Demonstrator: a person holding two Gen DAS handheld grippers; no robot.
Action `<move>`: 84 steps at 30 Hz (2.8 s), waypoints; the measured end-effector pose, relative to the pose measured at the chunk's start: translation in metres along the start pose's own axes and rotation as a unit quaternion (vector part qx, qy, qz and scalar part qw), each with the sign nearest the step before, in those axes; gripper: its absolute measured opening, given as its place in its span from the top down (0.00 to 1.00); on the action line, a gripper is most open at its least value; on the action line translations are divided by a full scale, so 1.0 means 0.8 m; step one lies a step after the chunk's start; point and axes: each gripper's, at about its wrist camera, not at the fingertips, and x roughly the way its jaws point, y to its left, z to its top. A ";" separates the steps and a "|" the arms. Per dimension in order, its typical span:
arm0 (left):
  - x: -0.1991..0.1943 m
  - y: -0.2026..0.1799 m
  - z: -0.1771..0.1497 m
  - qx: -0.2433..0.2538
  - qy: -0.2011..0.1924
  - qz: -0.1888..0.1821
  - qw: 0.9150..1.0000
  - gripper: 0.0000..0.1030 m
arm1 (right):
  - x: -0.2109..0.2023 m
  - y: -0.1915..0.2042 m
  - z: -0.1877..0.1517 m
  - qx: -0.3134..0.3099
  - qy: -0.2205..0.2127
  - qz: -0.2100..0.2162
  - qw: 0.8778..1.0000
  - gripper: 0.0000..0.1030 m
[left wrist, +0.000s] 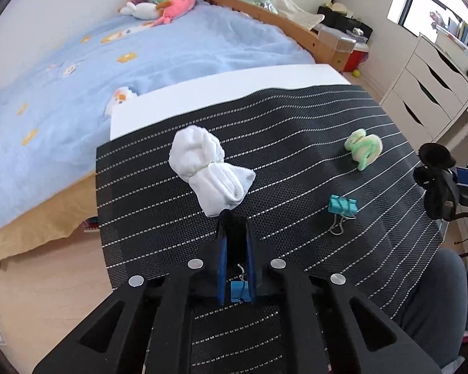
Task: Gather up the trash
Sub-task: 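Grasp a blue binder clip with the left tool while the right tool holds the black sock, then carry the black sock over the bin and open the right tool while the left tool carries the blue clip, then open the left tool over the bin to drop the blue binder clip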
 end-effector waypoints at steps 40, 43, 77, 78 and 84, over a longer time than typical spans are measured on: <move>-0.186 -0.100 -0.122 0.053 -0.120 -0.069 0.989 0.90 | -0.140 0.095 -0.096 -0.054 -0.055 0.008 0.997 0.76; -0.190 -0.104 -0.133 0.054 -0.121 -0.067 0.989 0.90 | -0.139 0.102 -0.106 -0.055 -0.048 0.015 0.997 0.76; -0.195 -0.113 -0.164 0.052 -0.108 -0.089 0.989 0.90 | -0.116 0.120 -0.132 -0.024 -0.025 0.038 0.999 0.06; -0.195 -0.114 -0.164 0.053 -0.107 -0.090 0.989 0.90 | -0.117 0.119 -0.132 -0.023 -0.025 0.035 0.999 0.06; -0.194 -0.120 -0.163 0.060 -0.106 -0.094 0.988 0.90 | -0.127 0.110 -0.132 -0.010 -0.037 0.017 0.999 0.06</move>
